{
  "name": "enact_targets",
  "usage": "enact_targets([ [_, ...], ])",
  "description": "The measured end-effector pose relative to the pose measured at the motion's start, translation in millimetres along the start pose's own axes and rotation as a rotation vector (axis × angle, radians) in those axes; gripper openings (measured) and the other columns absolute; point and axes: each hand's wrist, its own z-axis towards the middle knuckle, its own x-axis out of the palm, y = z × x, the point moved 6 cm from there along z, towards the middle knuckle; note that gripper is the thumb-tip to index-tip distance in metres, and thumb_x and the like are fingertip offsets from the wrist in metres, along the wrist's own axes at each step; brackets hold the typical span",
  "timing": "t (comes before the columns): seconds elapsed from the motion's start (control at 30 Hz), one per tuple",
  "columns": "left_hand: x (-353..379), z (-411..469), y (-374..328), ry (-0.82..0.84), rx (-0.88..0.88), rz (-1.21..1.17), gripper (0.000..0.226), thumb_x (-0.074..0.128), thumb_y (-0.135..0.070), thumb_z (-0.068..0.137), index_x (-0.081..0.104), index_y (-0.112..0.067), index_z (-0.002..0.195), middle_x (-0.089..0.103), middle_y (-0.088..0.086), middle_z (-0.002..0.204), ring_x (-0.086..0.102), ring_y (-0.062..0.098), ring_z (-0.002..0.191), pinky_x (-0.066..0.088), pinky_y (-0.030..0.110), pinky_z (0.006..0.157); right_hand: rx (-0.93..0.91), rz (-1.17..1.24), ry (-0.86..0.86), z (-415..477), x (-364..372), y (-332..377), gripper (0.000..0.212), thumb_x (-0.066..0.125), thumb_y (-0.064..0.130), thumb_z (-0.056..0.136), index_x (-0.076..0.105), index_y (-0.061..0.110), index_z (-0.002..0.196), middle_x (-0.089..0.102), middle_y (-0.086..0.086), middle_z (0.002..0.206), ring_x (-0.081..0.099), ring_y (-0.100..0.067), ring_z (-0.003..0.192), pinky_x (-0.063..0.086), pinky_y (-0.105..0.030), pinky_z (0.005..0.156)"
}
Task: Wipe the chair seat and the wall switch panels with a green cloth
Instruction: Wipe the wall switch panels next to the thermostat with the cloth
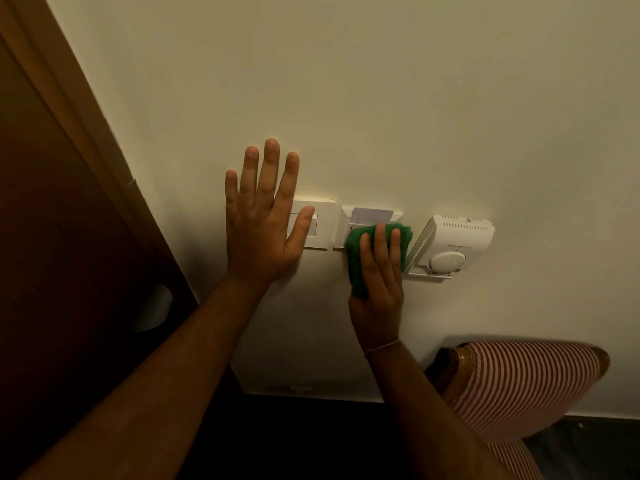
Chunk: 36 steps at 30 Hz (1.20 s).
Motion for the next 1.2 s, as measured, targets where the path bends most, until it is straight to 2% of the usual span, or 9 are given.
enact_targets([
  [0.2,1,-1,0,0.001,-0.006,-0.001,0.077,0.031,-0.057,0.116,-0.007,-0.031,0.177,-0.023,-0.007,0.183,-0.018,0.019,0.171,-0.009,0.048,0.138,-0.005,-0.039,0.052,-15,6,-1,0.063,0.052,-0.002,0.102,0.024,0.008,0.158,0.007,0.009,0.177,0.005,-0.021,0.166,0.017,-0.050,0.134],
  [0.33,-2,0,0,0.001,0.002,0.008,0.077,0.031,-0.057,0.116,-0.008,-0.031,0.177,-0.023,-0.008,0.183,-0.019,0.018,0.171,-0.010,0.047,0.138,-0.003,-0.024,0.032,-10,6,2,0.044,0.040,0.012,0.115,0.030,0.004,0.157,0.022,-0.001,0.171,0.008,-0.022,0.166,0.016,-0.049,0.134],
  [0.43,-1,1,0,-0.001,-0.005,0.009,0.077,0.031,-0.057,0.116,-0.007,-0.031,0.177,-0.024,-0.008,0.182,-0.020,0.018,0.171,-0.009,0.048,0.138,0.005,0.001,-0.007,2,9,6,0.045,0.049,0.002,0.110,0.040,-0.001,0.154,0.025,-0.003,0.170,0.012,-0.026,0.165,0.016,-0.052,0.133],
  [0.5,-1,1,0,-0.006,-0.001,0.004,0.077,0.031,-0.057,0.116,-0.007,-0.031,0.177,-0.023,-0.009,0.182,-0.019,0.017,0.171,-0.009,0.048,0.138,-0.009,-0.015,-0.007,1,12,5,0.042,0.048,0.004,0.112,0.041,-0.001,0.153,0.028,-0.005,0.168,0.012,-0.025,0.165,0.018,-0.052,0.133],
  [0.63,1,-1,0,-0.002,0.004,0.015,0.077,0.030,-0.058,0.116,-0.007,-0.031,0.177,-0.023,-0.007,0.183,-0.019,0.018,0.171,-0.009,0.048,0.138,-0.076,-0.070,0.065,-17,14,3,0.041,0.036,0.014,0.117,0.030,0.005,0.156,0.016,0.004,0.175,0.010,-0.021,0.165,0.023,-0.053,0.131],
  [0.7,0,-1,0,-0.002,0.006,0.016,0.076,0.029,-0.058,0.116,-0.008,-0.031,0.177,-0.024,-0.008,0.182,-0.020,0.018,0.171,-0.010,0.047,0.138,-0.074,-0.073,0.069,-18,15,2,0.040,0.034,0.014,0.117,0.030,0.004,0.156,0.020,0.001,0.172,0.010,-0.021,0.165,0.022,-0.052,0.131],
  [0.87,1,1,0,0.003,0.009,0.016,0.076,0.030,-0.058,0.116,-0.008,-0.031,0.177,-0.023,-0.007,0.182,-0.020,0.018,0.170,-0.009,0.049,0.138,-0.036,-0.004,-0.003,0,17,13,0.055,0.051,-0.003,0.107,0.031,0.002,0.158,0.027,-0.007,0.169,0.013,-0.025,0.165,0.016,-0.050,0.134],
  [1.03,2,-1,3,-0.001,0.000,0.009,0.076,0.031,-0.056,0.116,-0.005,-0.028,0.177,0.008,0.014,0.185,-0.019,0.019,0.171,-0.007,0.051,0.138,-0.018,-0.030,-0.020,3,24,22,0.071,0.071,-0.013,0.094,0.039,0.001,0.156,0.030,-0.009,0.168,0.014,-0.026,0.165,0.017,-0.052,0.133],
  [1.2,4,-3,1,-0.023,-0.013,0.014,0.077,0.032,-0.054,0.116,-0.003,-0.027,0.178,0.013,0.019,0.182,-0.018,0.020,0.171,-0.006,0.052,0.138,-0.054,-0.075,-0.023,-1,13,11,0.073,0.075,-0.011,0.093,0.040,0.004,0.155,0.032,-0.009,0.167,0.019,-0.026,0.163,0.026,-0.053,0.130],
])
